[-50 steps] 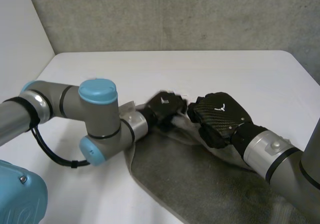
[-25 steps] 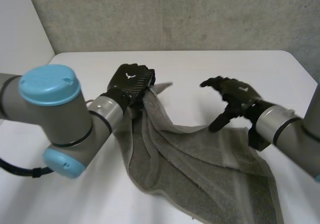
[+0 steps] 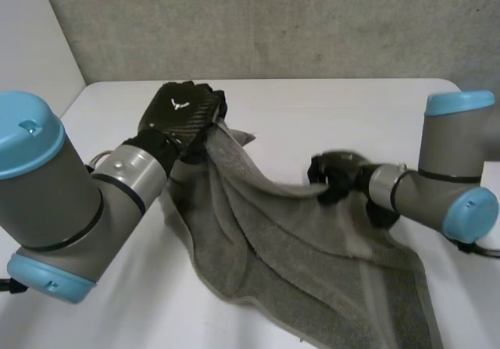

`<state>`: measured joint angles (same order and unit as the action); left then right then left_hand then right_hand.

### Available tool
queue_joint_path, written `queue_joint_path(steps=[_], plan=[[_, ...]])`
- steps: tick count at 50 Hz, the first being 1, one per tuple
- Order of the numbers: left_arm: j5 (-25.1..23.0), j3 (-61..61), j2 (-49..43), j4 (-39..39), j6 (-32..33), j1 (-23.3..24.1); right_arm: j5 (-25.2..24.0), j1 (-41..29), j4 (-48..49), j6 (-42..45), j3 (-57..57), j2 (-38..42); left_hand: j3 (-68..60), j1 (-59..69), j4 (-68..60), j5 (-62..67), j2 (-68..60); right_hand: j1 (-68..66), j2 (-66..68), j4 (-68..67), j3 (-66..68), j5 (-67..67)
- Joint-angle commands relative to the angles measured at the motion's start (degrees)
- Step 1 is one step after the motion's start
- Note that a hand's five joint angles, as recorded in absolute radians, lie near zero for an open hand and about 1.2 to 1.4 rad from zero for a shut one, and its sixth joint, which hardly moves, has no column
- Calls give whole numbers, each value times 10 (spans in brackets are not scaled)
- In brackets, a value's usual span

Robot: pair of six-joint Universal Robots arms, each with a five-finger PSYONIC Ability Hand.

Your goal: Fold the towel.

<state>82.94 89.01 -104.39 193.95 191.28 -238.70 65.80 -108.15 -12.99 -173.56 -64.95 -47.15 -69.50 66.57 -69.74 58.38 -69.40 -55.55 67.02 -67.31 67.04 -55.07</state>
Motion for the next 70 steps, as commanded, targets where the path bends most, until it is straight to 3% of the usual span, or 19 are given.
queue_joint_path(steps=[1, 7, 11, 18, 27, 35, 37, 38, 39, 40, 46, 50, 54, 57, 59, 60, 62, 67, 70], plan=[[3, -136, -84, 56, 66, -51, 135, -12, 208, 19, 90, -92, -105, 134, -103, 116, -106, -244, 130, -127, 130, -149], [24, -292, -130, 92, 89, -78, 180, -18, 396, 71, 66, -159, -105, 134, -103, 116, -106, -244, 130, -127, 130, -149], [100, -377, -144, 120, 75, -84, 191, -41, 466, 137, 23, -194, -105, 134, -103, 116, -106, -244, 130, -127, 130, -149], [130, -308, -139, 114, 44, -86, 182, -66, 443, 182, -50, -201, -105, 134, -103, 116, -106, -244, 130, -127, 130, -149], [124, -52, -151, 111, 53, -76, 158, -73, 307, 188, -125, -118, -58, 87, -56, 69, -59, -244, 130, -127, 130, -149], [132, 63, -139, 74, 83, -30, 165, -69, 197, 202, -137, -79, 187, -158, 190, -176, 186, -244, 130, -127, 130, -149], [133, 87, -79, 25, 87, -12, 165, -66, 182, 201, -151, -98, 397, -367, 399, -385, 396, -244, 130, -127, 130, -149], [133, 87, -78, 25, 87, -12, 165, -66, 182, 201, -151, -98, 398, -368, 400, -386, 397, -244, 130, -127, 130, -149], [132, 94, -49, -3, 87, -6, 165, -66, 181, 202, -162, -116, 551, -522, 553, -540, 550, -244, 130, -127, 130, -149], [132, 100, -21, -31, 87, 0, 164, -66, 181, 202, -176, -134, 595, -566, 597, -584, 594, -244, 130, -127, 130, -149], [124, 99, 33, -88, 87, 17, 162, -51, 188, 205, -241, -181, 595, -566, 597, -584, 594, -244, 130, -127, 130, -149], [123, 86, 43, -92, 89, -6, 156, -31, 193, 205, -271, -196, 595, -566, 597, -584, 594, -244, 130, -127, 130, -149], [74, 53, 17, -90, 89, -78, 153, -22, 211, 206, -294, -203, 581, -552, 584, -570, 580, -244, 130, -127, 130, -149], [43, 39, -6, -90, 89, -95, 153, -23, 218, 206, -297, -203, 564, -535, 567, -553, 563, -244, 130, -127, 130, -149], [-30, 7, -46, -90, 93, -116, 153, -27, 223, 206, -298, -201, 531, -502, 533, -520, 530, -244, 130, -127, 130, -149], [-30, 6, -46, -90, 93, -116, 153, -27, 223, 206, -298, -201, 531, -501, 533, -519, 530, -244, 130, -127, 130, -149], [-102, -29, -85, -88, 114, -125, 153, -29, 227, 206, -297, -196, 444, -414, 446, -432, 443, -244, 130, -127, 130, -149], [-167, -68, -134, -88, 169, -142, 153, -29, 230, 206, -301, -191, 366, -337, 368, -355, 365, -244, 130, -127, 130, -149], [-178, -88, -166, -87, 208, -142, 152, -28, 233, 206, -306, -187, 311, -281, 313, -299, 310, -244, 130, -127, 130, -149]])
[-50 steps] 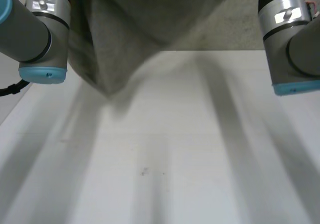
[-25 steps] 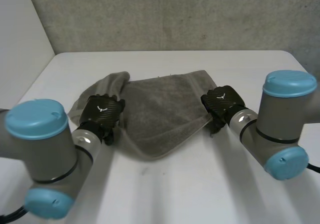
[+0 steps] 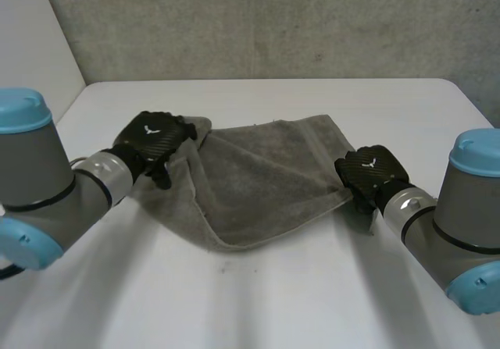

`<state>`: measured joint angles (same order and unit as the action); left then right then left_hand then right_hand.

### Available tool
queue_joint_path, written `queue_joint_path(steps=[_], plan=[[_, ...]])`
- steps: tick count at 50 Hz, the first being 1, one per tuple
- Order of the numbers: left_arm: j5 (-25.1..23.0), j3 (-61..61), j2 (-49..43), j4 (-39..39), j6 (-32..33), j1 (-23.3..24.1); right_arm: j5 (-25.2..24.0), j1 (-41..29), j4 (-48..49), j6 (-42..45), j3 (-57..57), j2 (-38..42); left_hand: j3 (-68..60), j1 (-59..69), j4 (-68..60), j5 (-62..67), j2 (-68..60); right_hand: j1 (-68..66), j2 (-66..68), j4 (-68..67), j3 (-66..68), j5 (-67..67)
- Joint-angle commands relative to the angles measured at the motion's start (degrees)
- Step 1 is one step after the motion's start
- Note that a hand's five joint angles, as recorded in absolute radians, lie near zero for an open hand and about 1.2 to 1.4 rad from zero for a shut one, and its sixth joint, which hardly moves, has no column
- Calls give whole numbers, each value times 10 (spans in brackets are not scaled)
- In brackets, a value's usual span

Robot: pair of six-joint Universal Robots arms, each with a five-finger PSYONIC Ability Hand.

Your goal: Fold the towel.

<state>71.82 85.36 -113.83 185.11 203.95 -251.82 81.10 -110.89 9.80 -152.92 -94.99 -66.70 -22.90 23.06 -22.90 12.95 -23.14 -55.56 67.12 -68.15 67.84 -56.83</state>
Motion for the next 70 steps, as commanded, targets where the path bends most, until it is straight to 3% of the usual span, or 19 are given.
queue_joint_path(steps=[1, 13, 23, 31, 33, 35, 41, 43, 49, 52, 54, 57, 59, 65, 70], plan=[[-67, -52, -72, 2, 81, -11, -1, 0, 5, 0, -5, 9, -156, 154, -156, 155, -153, -244, 129, -119, 122, -132], [-68, -92, -171, 2, 140, -11, -1, 0, 14, 1, -14, 11, -188, 186, -188, 187, -185, -244, 129, -119, 122, -132], [-64, -96, -186, 1, 181, -11, -1, 0, 20, 1, -15, 16, -184, 183, -184, 184, -182, -244, 129, -119, 122, -132], [-57, -98, -185, 1, 186, -11, -1, 0, 21, 6, -14, 22, -359, 358, -359, 359, -357, -244, 129, -119, 122, -132], [-56, -99, -185, 1, 188, -11, -1, 1, 21, 11, -13, 22, -353, 351, -353, 352, -350, -244, 129, -119, 122, -132], [-55, -97, -186, 1, 188, -11, -1, 1, 21, 18, -14, 23, -236, 234, -236, 235, -233, -244, 129, -119, 122, -132], [-54, -95, -186, 2, 188, -11, -1, 1, 21, 19, -15, 22, -169, 168, -169, 169, -167, -244, 129, -119, 122, -132], [-53, -93, -186, 2, 188, -11, -1, 1, 21, 19, -15, 23, -54, 52, -54, 53, -51, -244, 129, -119, 122, -132], [-53, -93, -189, 2, 189, -11, 0, 1, 20, 19, -15, 22, -35, 33, -35, 34, -32, -244, 129, -119, 122, -132], [-52, -95, -195, 1, 189, -11, 0, 3, 21, 18, -15, 22, -85, 83, -85, 85, -83, -244, 129, -119, 122, -132], [-53, -95, -195, 2, 189, -11, 0, 4, 21, 19, -15, 22, -281, 279, -281, 280, -278, -244, 129, -119, 122, -132], [-53, -94, -195, 2, 189, -11, 0, 5, 21, 19, -15, 21, -378, 376, -378, 377, -375, -244, 129, -119, 122, -132], [-52, -93, -192, 2, 189, -11, 4, 6, 21, 20, -13, 22, -542, 540, -542, 541, -539, -244, 129, -119, 122, -132], [-24, -92, -169, 11, 189, -14, 10, 8, 15, 21, -2, 24, -571, 569, -571, 570, -569, -244, 129, -119, 122, -132], [50, -73, -88, 9, 181, -19, 43, 34, 6, 40, 20, 14, -571, 569, -571, 570, -569, -244, 129, -119, 122, -132]])
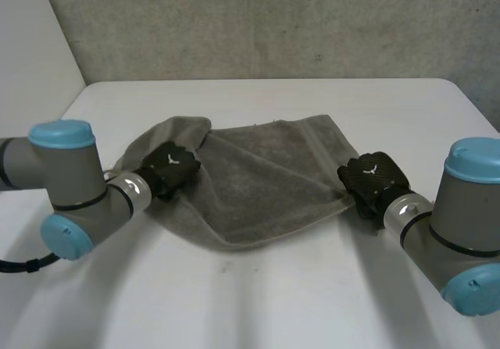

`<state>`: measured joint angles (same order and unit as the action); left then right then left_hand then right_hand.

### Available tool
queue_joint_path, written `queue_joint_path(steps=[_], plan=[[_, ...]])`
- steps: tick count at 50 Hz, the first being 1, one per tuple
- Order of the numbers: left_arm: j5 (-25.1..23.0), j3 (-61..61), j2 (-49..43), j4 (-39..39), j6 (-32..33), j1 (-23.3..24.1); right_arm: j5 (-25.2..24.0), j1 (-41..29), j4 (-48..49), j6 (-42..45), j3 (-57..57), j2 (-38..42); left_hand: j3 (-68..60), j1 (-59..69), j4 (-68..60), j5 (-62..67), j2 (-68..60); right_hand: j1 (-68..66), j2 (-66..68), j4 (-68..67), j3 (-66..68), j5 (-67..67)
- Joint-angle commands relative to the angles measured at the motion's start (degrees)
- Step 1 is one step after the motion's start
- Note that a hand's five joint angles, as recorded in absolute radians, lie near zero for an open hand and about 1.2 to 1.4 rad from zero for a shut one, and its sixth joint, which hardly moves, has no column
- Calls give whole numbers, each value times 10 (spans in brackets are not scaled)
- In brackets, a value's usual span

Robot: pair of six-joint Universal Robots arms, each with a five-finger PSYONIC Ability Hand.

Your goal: Fold the towel.

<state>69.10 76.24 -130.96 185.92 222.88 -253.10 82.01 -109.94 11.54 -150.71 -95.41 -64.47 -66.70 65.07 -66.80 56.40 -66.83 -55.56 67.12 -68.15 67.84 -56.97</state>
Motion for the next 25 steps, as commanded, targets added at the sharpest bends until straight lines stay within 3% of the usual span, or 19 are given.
queue_joint_path(steps=[1, 5, 17, 19, 23, 25], plan=[[77, 18, 83, 1, -8, -6, 34, 24, -12, 18, 24, -8, -133, 149, -132, 136, -132, -244, 129, -118, 122, -130], [92, 56, 161, -4, -8, -24, 64, 31, -59, 34, 46, -21, -133, 149, -132, 136, -132, -244, 129, -118, 122, -130], [94, 174, 296, -47, -10, -35, 50, 25, -151, 36, 50, -79, -118, 134, -117, 121, -117, -244, 129, -118, 122, -130], [94, 197, 300, -30, -10, -27, 36, 22, -150, 31, 43, -88, 296, -279, 297, -293, 297, -244, 129, -118, 122, -130], [93, 202, 275, -7, -9, -23, 28, 19, -148, 35, 38, -87, 309, -293, 310, -306, 310, -244, 129, -118, 122, -130], [79, 185, 206, 9, -8, 10, 26, 18, -148, 37, 37, -82, 313, -296, 314, -310, 314, -244, 129, -118, 122, -130]])
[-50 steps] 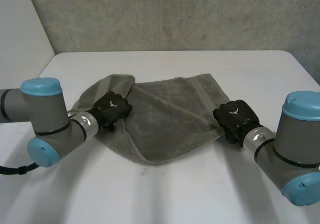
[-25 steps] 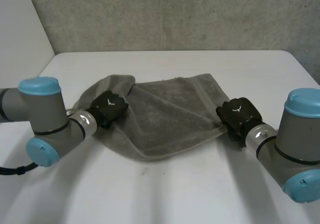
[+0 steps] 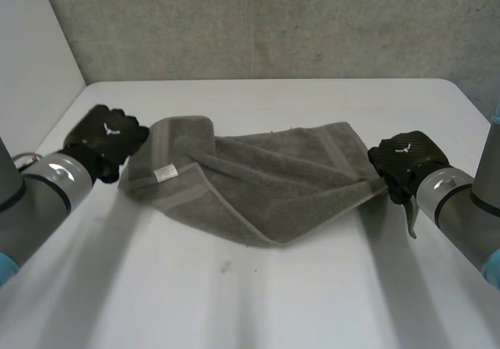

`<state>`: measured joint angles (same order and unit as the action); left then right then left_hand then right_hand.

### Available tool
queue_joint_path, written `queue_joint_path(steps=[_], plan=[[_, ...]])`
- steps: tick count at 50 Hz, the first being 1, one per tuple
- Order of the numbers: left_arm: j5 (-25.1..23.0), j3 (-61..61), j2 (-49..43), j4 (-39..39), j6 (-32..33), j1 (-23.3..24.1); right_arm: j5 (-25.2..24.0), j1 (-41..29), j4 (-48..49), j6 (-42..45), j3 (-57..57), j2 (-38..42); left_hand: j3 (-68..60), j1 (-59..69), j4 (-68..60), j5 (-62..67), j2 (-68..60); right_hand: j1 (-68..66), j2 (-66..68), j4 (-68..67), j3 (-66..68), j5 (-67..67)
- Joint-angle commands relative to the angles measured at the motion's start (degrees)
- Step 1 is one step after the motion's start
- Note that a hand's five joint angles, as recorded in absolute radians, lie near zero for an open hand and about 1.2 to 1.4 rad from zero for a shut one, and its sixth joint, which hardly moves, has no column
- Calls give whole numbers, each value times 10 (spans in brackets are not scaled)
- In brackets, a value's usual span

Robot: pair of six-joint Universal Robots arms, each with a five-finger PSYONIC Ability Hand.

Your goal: Fold the towel.

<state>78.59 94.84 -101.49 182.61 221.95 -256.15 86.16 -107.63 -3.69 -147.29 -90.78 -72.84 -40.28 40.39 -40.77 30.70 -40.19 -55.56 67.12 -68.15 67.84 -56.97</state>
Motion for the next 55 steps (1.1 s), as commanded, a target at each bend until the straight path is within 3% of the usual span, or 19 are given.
queue_joint_path(steps=[1, 3, 13, 17, 26, 35, 39, 55], plan=[[-16, -1, -89, 42, 2, 41, -15, -5, 4, 3, -9, 2, 48, -49, 53, -53, 47, -244, 129, -118, 122, -130], [-42, -35, -139, 50, 2, 71, -15, -5, 9, 3, -11, 10, 47, -48, 52, -51, 46, -244, 129, -118, 122, -130], [-132, -166, -288, 47, 2, 100, -16, -6, 41, 3, -24, 52, -5, 4, -1, 1, -6, -244, 129, -118, 122, -130], [-134, -224, -335, 34, 0, 101, -16, -6, 44, 3, -26, 66, -76, 75, -71, 72, -77, -244, 129, -118, 122, -130], [-135, -297, -381, -51, 1, 101, -17, -5, 46, 3, -30, 71, -59, 58, -54, 55, -60, -244, 129, -118, 122, -130], [-132, -296, -378, -63, 2, 101, -18, -4, 57, 4, -30, 72, -81, 80, -76, 77, -82, -244, 129, -118, 122, -130], [-125, -295, -369, -73, 5, 101, -17, -4, 58, 4, -30, 72, -155, 154, -150, 151, -156, -244, 129, -118, 122, -130], [-95, -288, -350, -75, 7, 97, -18, -4, 58, 4, -30, 79, -152, 151, -147, 148, -153, -244, 129, -118, 122, -130]])
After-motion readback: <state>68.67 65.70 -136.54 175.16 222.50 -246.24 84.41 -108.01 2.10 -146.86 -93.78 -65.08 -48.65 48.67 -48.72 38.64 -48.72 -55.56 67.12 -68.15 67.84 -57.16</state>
